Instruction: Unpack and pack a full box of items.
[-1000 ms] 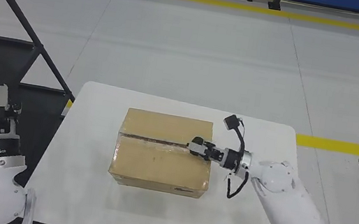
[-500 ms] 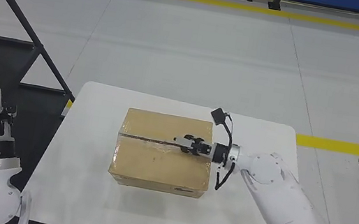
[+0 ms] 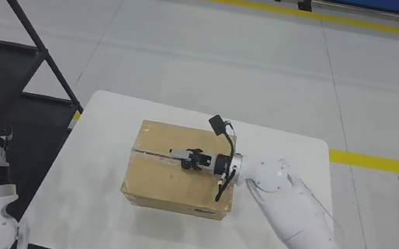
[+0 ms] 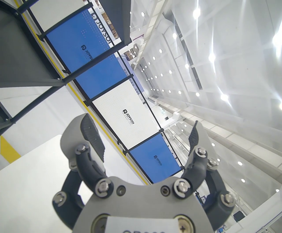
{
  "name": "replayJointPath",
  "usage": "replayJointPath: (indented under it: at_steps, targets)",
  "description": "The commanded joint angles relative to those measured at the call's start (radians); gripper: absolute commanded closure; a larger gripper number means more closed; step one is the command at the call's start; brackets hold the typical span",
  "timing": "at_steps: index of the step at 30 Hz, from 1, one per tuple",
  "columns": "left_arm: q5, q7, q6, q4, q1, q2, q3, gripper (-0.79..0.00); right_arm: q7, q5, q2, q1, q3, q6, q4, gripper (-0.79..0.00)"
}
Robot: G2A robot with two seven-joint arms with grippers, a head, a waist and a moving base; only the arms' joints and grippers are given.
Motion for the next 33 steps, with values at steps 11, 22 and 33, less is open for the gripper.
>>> replayJointPath:
  at_steps: [11,22,33]
  targets:
    - [-0.027,-0.012,-0.023,0.008,0.03,0.003,0.002,-0.785,-0.084,-0.047,-0.064,0.033,-0.058,-0.002,0.029,-0.785]
    - [-0.054,-0.023,-0.04,0.016,0.049,0.007,-0.008,-0.785,-0.098,0.079,-0.138,0.062,-0.082,0.074,0.103,-0.785]
    - [-0.084,-0.033,-0.051,0.028,0.058,0.011,-0.023,-0.785,-0.103,0.133,-0.229,0.108,-0.131,0.081,0.205,-0.785]
